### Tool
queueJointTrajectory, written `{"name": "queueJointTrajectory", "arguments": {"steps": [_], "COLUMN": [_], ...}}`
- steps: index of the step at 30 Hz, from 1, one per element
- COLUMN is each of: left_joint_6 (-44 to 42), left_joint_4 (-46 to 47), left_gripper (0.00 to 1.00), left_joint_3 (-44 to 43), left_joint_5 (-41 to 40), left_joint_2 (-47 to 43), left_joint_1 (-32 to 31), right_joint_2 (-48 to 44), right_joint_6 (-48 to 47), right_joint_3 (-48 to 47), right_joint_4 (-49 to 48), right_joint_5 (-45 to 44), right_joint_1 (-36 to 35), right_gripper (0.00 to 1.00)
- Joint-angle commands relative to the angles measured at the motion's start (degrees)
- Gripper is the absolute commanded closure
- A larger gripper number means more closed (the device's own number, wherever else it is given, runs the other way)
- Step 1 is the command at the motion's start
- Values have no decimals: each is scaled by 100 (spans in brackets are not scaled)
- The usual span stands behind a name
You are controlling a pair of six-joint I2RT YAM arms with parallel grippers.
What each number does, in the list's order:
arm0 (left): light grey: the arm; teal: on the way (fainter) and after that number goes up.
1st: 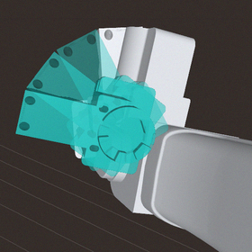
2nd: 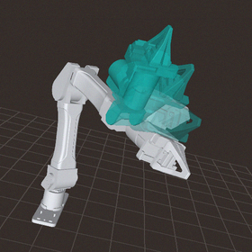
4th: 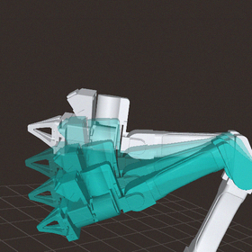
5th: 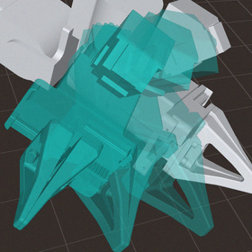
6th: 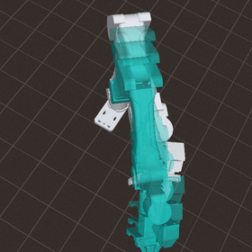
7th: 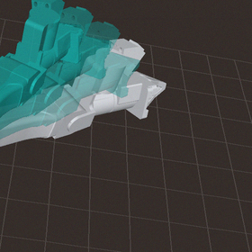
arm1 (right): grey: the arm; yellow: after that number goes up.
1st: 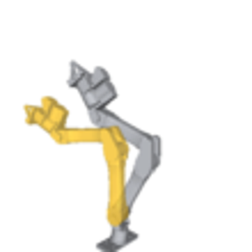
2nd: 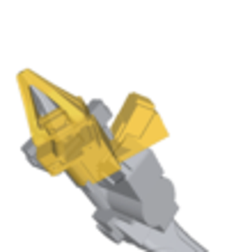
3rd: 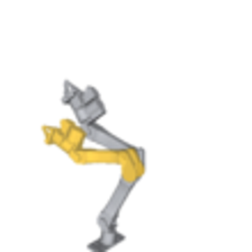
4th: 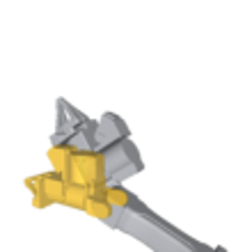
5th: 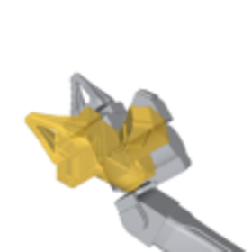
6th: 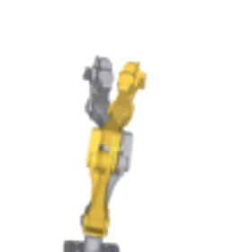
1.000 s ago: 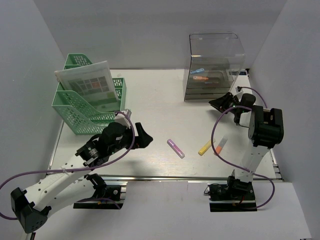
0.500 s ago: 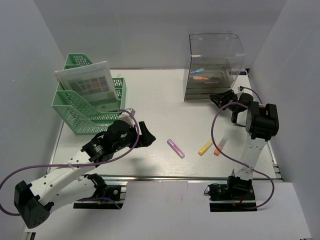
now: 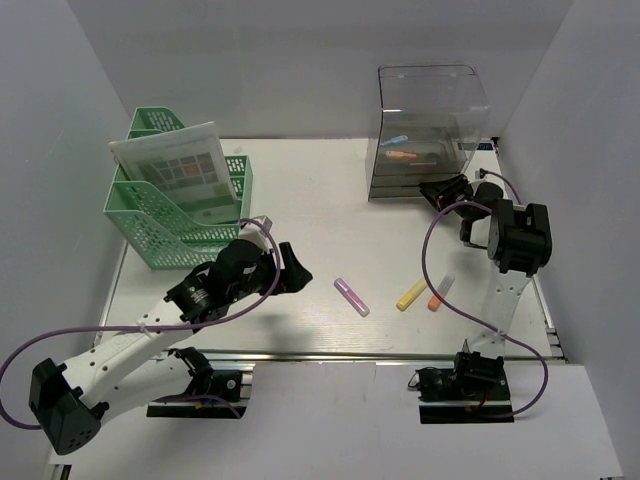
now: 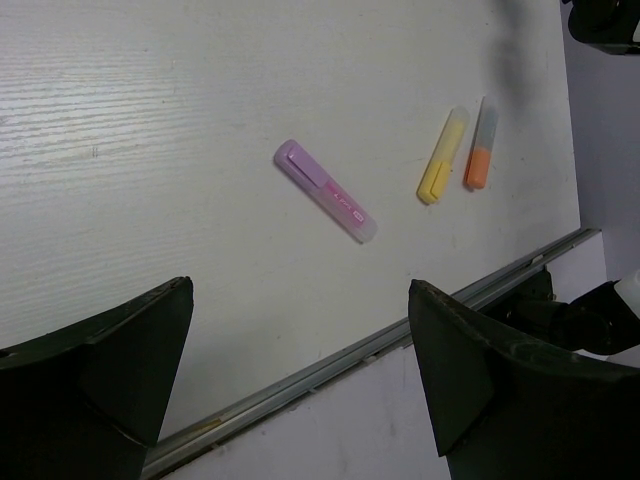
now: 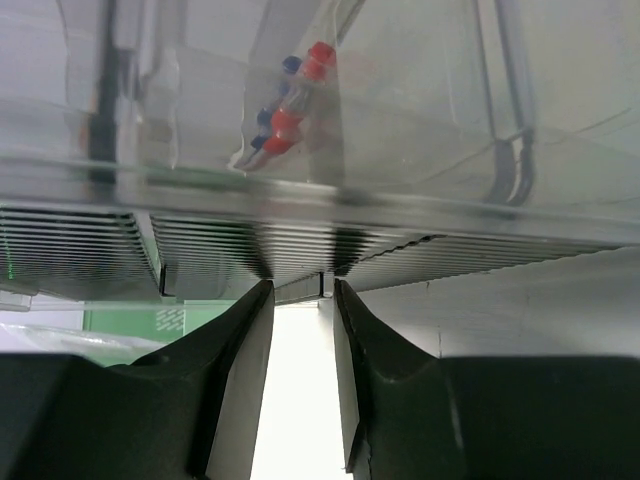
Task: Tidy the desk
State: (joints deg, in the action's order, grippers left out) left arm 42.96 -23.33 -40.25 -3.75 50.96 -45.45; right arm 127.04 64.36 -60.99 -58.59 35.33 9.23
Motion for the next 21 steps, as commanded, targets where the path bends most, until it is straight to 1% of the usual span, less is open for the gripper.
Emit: {"name": "queueJointTrajectory", "arguments": {"steps": [1,6,8,9,10,12,13,16,18,21], "left_joint_6": [11,11,11,11,11,2,-7,2,2,2], "left_joint_4": [31,66,57,48,39,22,4,13,13,39], "left_gripper": [2,2,2,2,2,2,2,3,2,2], "left_joint_3": [-229,-238,-273,-290,-308,-334,-343,-335,-343,-308], "left_joint_5": [6,32,32,32,41,32,32,32,50,58], "left_joint_2": [-51,-34,-7,10,19,19,19,2,-7,-24], "left_joint_1": [28,28,28,28,28,28,28,28,28,28], "right_joint_2": [92,172,189,207,250,286,295,234,172,75], "right_joint_6": [164,244,226,235,270,332,349,306,288,279], "right_joint_3": [-159,-229,-211,-220,-211,-176,-168,-45,113,394], "right_joint_4": [-521,-540,-645,-680,-759,-917,-987,-1066,-1093,-1243], "right_joint_5": [-246,-334,-448,-457,-457,-448,-413,-369,-352,-281], "right_joint_1": [-45,-62,-80,-71,-71,-80,-71,-62,-53,-10], "right_gripper": [64,67,70,72,77,81,86,93,96,97]}}
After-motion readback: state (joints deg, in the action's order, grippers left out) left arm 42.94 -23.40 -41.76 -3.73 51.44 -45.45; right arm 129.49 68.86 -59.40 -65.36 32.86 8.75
